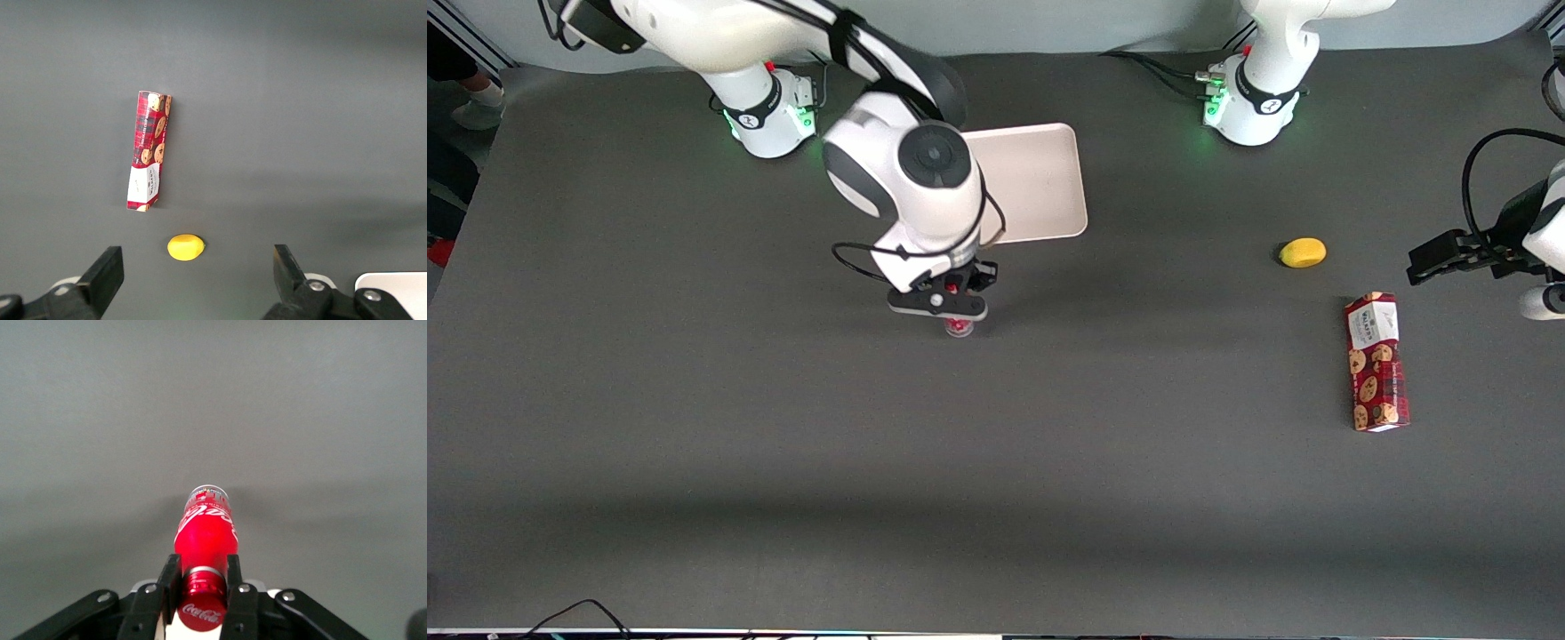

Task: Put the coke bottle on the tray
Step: 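Carry the held bottle over the white tray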

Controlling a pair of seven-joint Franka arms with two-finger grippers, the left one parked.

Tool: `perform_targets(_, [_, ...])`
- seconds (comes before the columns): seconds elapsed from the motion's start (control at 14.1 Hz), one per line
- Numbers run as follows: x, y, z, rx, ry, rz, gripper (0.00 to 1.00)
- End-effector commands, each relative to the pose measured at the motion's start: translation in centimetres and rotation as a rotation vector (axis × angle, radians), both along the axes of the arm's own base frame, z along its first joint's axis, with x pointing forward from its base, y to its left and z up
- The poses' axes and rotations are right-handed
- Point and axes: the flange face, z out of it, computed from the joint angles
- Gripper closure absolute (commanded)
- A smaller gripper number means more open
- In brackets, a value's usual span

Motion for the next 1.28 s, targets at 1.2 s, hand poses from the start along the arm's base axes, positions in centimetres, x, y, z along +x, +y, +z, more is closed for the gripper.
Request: perform_targets(1.2, [-20.0,-2.8,-1.5,0.053,0.114,-0.006,1.0])
